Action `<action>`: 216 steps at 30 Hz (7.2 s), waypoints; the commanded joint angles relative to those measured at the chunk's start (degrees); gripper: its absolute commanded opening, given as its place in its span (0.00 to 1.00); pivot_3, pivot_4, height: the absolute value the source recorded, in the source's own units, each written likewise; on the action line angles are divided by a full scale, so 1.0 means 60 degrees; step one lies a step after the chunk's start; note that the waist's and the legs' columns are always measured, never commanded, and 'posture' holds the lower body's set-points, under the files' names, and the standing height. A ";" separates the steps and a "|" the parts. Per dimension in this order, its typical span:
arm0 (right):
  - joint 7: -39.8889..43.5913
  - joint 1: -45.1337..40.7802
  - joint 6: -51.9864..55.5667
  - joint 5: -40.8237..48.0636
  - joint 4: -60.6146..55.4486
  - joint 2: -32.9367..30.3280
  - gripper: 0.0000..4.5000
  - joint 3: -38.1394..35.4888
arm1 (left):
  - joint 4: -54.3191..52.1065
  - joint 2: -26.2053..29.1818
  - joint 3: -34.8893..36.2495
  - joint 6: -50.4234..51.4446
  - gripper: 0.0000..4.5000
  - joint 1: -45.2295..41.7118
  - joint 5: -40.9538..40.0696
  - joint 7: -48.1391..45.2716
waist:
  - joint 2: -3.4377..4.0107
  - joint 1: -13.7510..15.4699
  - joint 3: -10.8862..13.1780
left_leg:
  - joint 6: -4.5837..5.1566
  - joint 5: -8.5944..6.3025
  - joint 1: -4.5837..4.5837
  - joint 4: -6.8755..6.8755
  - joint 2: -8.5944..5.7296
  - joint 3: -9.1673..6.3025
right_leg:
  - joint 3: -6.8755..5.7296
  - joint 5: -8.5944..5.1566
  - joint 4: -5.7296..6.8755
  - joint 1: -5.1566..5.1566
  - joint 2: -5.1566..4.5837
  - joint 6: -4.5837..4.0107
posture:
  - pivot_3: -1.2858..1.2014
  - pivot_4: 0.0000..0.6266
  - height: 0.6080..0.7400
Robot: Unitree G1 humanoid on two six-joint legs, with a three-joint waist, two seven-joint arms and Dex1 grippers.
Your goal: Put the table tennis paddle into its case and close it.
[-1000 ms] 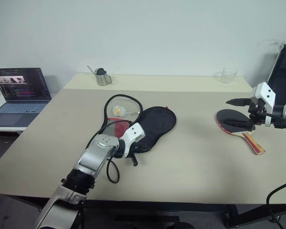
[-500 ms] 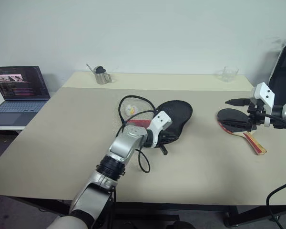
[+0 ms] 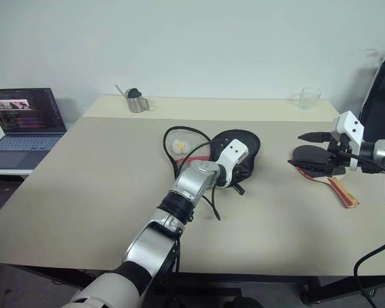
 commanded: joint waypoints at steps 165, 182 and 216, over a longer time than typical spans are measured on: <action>-1.5894 -0.4929 0.8105 -0.0364 0.2140 0.9645 0.22 -0.3664 | -1.0202 0.9130 0.5429 0.1787 0.80 0.7343 -0.4983 -0.2447 | -0.0042 -0.0170 -0.0012 | 0.0021 -0.0013 -0.0134 -0.0008 0.0053 0.0070 | 0.0172 0.0014 0.0066 -0.0222 0.0044 0.0009 | 0.52 0.24 1.00; -1.6024 -0.5070 0.6996 -0.0506 0.3453 0.9417 0.22 -0.3225 | -1.0490 0.9167 0.5742 0.1939 0.80 0.7645 -0.5194 -0.2266 | -0.0042 -0.0167 -0.0012 | 0.0021 -0.0013 -0.0135 -0.0008 0.0052 0.0070 | 0.0173 0.0014 0.0063 -0.0221 0.0044 0.0009 | 0.52 0.24 1.00; -1.5442 -0.5391 0.5473 -0.0417 0.5631 0.8876 0.22 -0.2570 | -1.0613 0.9270 0.5837 0.1920 0.80 0.7822 -0.5283 -0.2079 | -0.0042 -0.0175 -0.0012 | 0.0021 -0.0013 -0.0134 -0.0009 0.0053 0.0071 | 0.0177 0.0014 0.0062 -0.0222 0.0047 0.0009 | 0.52 0.24 1.00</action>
